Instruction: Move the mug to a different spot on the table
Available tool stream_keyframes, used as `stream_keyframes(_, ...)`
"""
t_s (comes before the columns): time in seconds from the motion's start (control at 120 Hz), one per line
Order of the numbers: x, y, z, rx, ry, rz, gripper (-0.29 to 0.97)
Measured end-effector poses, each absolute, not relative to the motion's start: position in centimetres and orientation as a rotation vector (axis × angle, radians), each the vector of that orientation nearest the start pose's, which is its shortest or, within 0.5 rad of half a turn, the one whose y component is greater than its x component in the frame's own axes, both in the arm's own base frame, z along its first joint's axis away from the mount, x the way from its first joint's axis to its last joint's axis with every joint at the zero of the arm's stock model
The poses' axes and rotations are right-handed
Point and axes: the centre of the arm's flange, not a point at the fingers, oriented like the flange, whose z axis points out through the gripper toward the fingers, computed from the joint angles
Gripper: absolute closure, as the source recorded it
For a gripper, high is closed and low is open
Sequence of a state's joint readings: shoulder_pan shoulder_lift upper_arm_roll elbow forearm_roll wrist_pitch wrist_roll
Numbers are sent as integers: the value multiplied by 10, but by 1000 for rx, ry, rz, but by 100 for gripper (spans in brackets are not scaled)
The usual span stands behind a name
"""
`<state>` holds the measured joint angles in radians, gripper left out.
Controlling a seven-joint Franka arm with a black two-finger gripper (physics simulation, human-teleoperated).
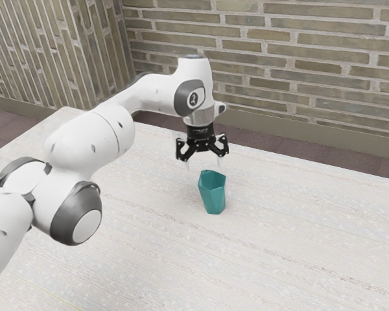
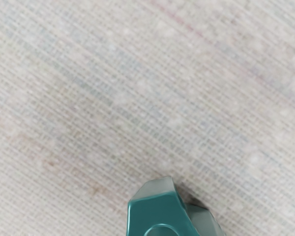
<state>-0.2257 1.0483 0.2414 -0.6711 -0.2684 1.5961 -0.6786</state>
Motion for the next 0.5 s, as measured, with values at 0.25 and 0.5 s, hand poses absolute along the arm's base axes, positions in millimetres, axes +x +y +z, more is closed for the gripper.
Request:
stream_keyframes(0.25, 776, -123, 315, -2945, -1091, 189, 0)
stream_keyframes(0.5, 778, -124, 302, -2901, -1208, 184, 0)
